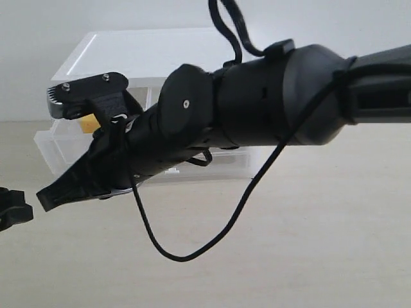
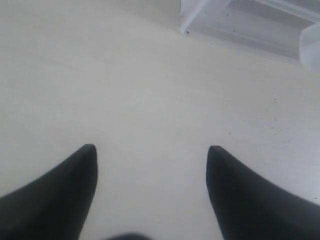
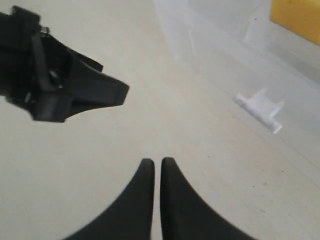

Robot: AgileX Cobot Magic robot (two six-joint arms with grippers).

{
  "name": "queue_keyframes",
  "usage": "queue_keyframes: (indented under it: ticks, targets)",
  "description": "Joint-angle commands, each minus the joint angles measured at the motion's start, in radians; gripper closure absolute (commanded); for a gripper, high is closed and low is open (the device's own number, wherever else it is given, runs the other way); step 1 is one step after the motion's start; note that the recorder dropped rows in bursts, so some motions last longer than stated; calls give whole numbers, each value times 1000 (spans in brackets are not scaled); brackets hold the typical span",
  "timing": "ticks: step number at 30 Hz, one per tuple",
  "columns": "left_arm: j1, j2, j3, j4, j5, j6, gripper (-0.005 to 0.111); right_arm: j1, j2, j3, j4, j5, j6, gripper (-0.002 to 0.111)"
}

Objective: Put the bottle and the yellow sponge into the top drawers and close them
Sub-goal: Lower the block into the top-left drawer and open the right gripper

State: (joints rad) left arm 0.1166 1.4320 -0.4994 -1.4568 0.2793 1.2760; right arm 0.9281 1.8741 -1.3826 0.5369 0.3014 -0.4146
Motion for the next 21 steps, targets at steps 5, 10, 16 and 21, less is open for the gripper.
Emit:
queue_keyframes:
  ticks: [5, 10, 16, 21]
  targets:
    - [2, -6, 4, -4, 10, 8, 47, -3, 40, 4, -49, -199, 17, 108]
    - [2, -6, 4, -4, 10, 8, 47, -27, 62, 4, -50, -286, 8, 108]
    - [2, -6, 4, -4, 10, 8, 47, -54, 91, -31, -50, -350, 6, 108]
    - [2, -6, 4, -4, 8, 8, 47, -61, 92, -60, -50, -405, 1, 108]
